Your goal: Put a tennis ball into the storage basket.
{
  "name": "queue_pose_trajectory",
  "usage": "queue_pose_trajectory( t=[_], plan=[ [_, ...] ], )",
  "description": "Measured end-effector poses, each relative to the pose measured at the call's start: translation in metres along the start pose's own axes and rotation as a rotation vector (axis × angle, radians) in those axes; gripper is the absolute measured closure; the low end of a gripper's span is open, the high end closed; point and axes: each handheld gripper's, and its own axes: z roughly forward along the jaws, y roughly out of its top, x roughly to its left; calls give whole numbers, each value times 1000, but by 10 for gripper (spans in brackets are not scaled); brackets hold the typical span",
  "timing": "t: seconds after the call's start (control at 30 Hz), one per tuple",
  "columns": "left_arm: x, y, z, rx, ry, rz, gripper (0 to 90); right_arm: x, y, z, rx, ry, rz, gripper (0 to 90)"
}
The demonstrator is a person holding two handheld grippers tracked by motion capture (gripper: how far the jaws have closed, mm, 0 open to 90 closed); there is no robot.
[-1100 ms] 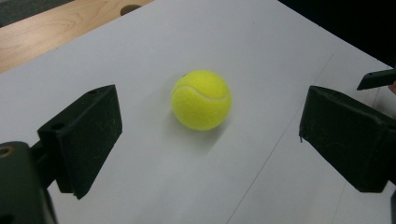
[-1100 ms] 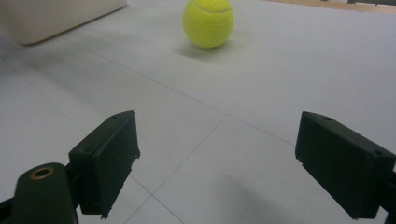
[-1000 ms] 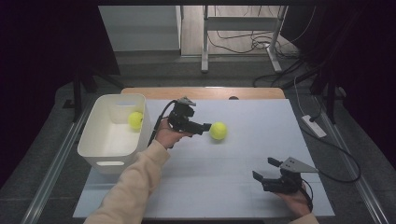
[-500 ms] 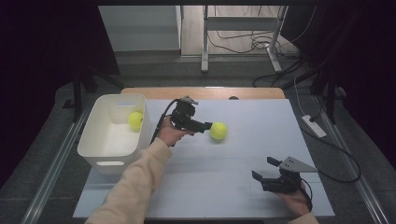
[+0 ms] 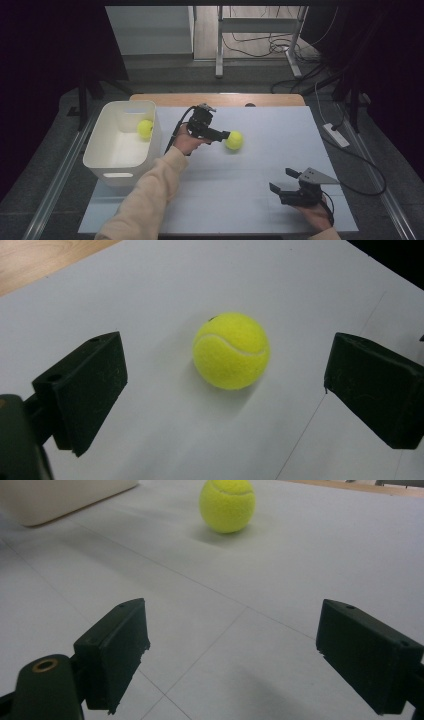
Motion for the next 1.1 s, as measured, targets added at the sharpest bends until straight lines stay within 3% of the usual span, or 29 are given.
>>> queue_pose_trajectory(
  t=[0.4, 1.1],
  plan=[
    [-3, 3, 18, 31, -16, 12, 44, 0, -1, -1, -1, 1, 2, 132],
    [-1, 3, 39, 49, -37, -15, 42, -1, -1, 0, 2, 3, 3, 132]
  ],
)
